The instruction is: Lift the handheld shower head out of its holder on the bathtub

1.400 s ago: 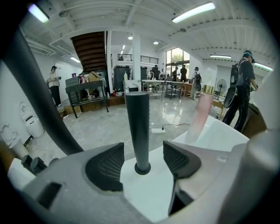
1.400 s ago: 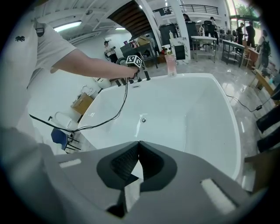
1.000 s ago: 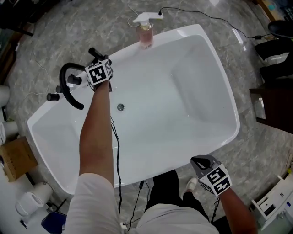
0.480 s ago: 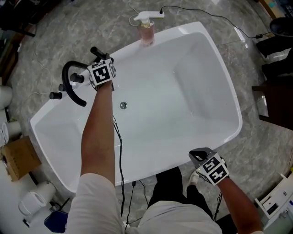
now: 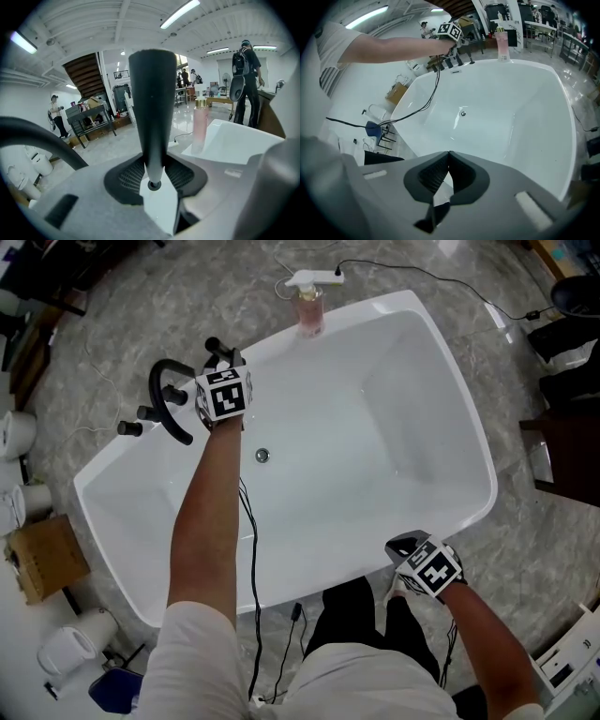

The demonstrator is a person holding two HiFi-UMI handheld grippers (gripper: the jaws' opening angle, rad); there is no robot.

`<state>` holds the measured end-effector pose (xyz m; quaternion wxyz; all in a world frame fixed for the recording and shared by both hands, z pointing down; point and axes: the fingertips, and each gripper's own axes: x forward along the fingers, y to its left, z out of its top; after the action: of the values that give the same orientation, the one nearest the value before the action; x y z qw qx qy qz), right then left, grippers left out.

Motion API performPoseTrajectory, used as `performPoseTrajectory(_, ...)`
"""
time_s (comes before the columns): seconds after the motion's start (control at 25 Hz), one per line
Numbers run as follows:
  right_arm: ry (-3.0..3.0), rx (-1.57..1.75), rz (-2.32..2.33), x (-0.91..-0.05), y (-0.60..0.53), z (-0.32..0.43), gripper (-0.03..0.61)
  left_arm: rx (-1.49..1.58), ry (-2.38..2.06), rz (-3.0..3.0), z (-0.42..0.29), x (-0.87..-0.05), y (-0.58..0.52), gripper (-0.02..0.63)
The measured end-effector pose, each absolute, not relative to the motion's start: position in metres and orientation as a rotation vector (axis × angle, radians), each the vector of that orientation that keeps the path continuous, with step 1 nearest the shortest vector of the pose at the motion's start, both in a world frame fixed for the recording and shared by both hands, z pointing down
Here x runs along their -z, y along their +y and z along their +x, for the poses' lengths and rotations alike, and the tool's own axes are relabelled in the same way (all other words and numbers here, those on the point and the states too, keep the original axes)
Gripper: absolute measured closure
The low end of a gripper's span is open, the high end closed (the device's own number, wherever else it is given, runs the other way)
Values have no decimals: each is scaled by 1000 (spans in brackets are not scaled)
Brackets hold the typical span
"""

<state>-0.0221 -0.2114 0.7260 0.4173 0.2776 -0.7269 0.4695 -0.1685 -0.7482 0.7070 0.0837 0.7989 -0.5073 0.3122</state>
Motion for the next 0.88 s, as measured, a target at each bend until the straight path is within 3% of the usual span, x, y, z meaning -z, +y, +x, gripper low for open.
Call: performPoseTrajectory(0.88, -1920, -1044, 584, -695, -184, -30, 565, -952, -1542, 2532, -152, -587, -643, 476)
